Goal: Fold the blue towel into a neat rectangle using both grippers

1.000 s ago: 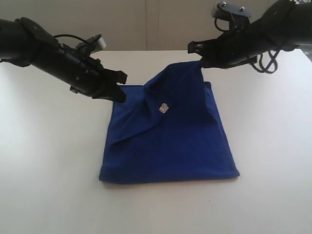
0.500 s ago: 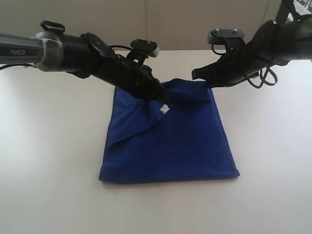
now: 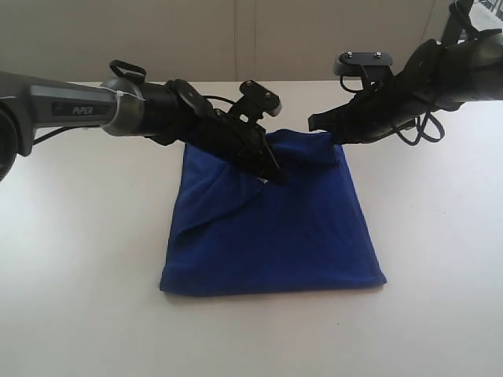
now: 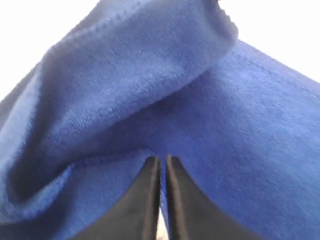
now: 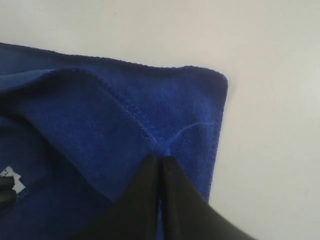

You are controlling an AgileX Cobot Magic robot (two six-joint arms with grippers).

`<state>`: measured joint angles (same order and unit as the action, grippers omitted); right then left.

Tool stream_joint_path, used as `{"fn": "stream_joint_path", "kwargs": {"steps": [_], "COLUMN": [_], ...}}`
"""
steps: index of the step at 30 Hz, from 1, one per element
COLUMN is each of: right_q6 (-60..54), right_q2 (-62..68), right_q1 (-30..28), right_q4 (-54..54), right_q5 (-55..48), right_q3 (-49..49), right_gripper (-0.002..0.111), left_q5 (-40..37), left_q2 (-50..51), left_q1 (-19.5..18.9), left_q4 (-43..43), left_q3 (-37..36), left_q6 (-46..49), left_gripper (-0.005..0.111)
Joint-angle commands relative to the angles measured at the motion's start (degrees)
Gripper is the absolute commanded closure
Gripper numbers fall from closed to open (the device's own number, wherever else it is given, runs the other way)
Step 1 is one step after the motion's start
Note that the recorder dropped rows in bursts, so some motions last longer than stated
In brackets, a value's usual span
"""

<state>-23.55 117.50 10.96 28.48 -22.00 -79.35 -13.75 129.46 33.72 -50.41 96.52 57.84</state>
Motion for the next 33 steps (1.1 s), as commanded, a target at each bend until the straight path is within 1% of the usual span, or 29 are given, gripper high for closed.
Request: {"fn": "stream_joint_path", "kwargs": {"steps": [1, 3, 5, 10, 15, 18, 24, 28, 33], "right_q6": [-0.21, -0.21, -0.21, -0.21, -0.21, -0.21, -0.21, -0.21, -0.21], "right_q2": [-0.01, -0.01, -0.01, -0.01, -0.01, -0.01, -0.01, -0.01, -0.01], "right_q1": [-0.26, -0.26, -0.26, -0.16, -0.16, -0.16, -0.16, -0.16, -0.16], "right_q4": [0.27, 0.27, 0.38, 0.38, 0.61, 1.33, 1.46, 1.46, 1.46], "right_q5": [0.49, 0.49, 0.49, 0.60, 0.63, 0.49, 0.37, 0.23, 0.23], "right_q3": [0.05, 0.05, 0.05, 0.05, 0.05, 0.05, 0.05, 0.05, 0.05], "right_gripper": [0.108, 0.108, 0.108, 0.108, 0.108, 0.108, 0.108, 0.108, 0.108], "left_q5": [3.92, 5.32, 6.50, 6.24, 7.75, 7.89, 9.40, 9.80, 10.06], "left_q2": [-0.04, 0.17, 0.55, 1.59, 2.65, 2.98, 2.45, 1.77, -1.56], "left_q1": [0.97, 1.06, 1.06, 1.43, 2.32, 2.32, 2.32, 2.32, 2.06], "left_q4": [-0.26, -0.26, -0.26, -0.26, -0.26, -0.26, -0.12, -0.12, -0.12], "left_q3": [0.22, 0.22, 0.22, 0.22, 0.22, 0.22, 0.22, 0.22, 0.22], "left_q6": [2.16, 2.57, 2.57, 2.57, 2.57, 2.57, 2.47, 2.47, 2.47], "left_gripper": [0.076, 0.070, 0.067, 0.067, 0.068, 0.075, 0.107, 0.107, 0.107]}}
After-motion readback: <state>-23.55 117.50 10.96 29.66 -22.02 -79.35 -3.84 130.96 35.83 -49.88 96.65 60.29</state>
